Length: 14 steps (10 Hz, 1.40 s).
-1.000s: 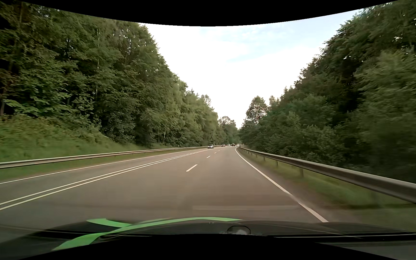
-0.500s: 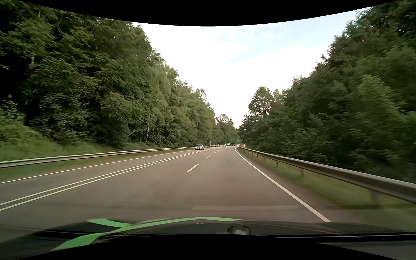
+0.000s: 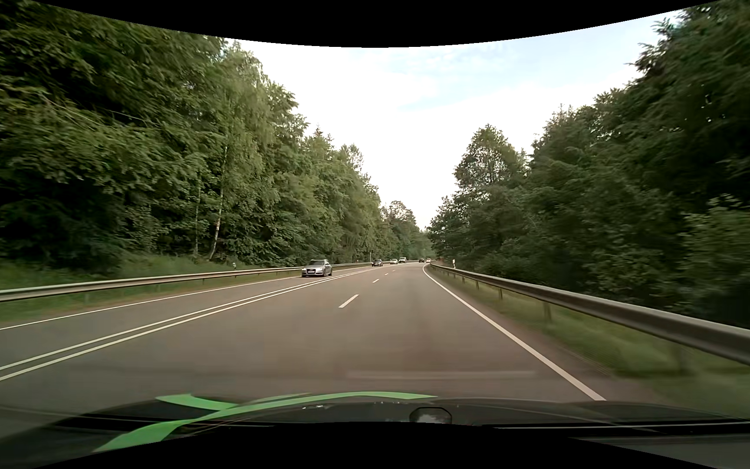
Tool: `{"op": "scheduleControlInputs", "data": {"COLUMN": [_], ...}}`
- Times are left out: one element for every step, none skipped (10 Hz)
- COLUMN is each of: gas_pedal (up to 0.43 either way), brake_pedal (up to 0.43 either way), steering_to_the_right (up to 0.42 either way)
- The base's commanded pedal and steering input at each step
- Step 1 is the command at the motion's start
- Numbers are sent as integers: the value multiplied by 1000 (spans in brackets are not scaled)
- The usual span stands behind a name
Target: Follow the waypoints while adhering to traffic rules and regulations
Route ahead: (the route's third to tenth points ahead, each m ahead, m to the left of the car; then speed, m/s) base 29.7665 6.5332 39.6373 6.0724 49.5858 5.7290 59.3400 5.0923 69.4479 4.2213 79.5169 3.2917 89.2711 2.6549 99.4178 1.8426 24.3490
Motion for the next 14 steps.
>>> {"op": "scheduleControlInputs", "data": {"gas_pedal": [378,390,398,398,398,398,398,398,398,398,398,398,398,398], "brake_pedal": [0,0,0,0,0,0,0,0,0,0,0,0,0,0], "steering_to_the_right": [6,6,6,6,5,5,5,6,5,5,5,5,5,5]}}
